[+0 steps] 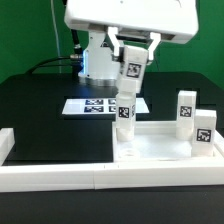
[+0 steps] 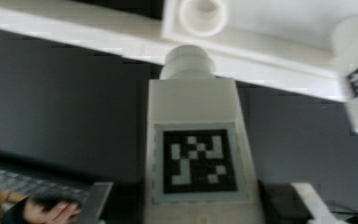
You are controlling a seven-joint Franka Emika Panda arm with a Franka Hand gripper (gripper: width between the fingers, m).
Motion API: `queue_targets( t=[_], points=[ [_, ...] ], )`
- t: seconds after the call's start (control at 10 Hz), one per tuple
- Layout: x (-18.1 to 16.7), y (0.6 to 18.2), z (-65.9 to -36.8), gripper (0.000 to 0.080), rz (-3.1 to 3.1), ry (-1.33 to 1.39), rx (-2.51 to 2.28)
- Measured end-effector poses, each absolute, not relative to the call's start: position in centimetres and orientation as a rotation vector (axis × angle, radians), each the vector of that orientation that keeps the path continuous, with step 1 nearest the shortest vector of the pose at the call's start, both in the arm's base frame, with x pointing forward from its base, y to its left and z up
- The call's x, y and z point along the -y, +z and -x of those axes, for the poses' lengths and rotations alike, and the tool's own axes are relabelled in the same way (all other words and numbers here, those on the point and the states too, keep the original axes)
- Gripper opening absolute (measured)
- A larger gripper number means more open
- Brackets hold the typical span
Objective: Assemble square table
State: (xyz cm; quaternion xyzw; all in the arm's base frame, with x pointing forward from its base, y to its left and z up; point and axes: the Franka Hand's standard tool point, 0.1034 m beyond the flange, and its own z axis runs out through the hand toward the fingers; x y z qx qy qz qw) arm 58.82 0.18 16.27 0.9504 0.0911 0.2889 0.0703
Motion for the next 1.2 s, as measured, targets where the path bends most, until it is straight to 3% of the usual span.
queue_targets(
  t=[0.2,0.3,0.4,0.7,1.2],
  points=[
    [0.7,16.0,-58.3,0.0290,-2.848,0.827,-0.344],
    [4.9,15.8,-56.9,0.0290,-2.845,0.772,-0.335],
    [6.5,15.3,-56.4,0.0290,-2.891,0.718,-0.309],
    [8.4,15.0,-57.1,0.0290,-3.008,0.590,-0.327],
    [-0.7,14.1,-60.1,0.0290,-3.119,0.633,-0.089]
  ],
)
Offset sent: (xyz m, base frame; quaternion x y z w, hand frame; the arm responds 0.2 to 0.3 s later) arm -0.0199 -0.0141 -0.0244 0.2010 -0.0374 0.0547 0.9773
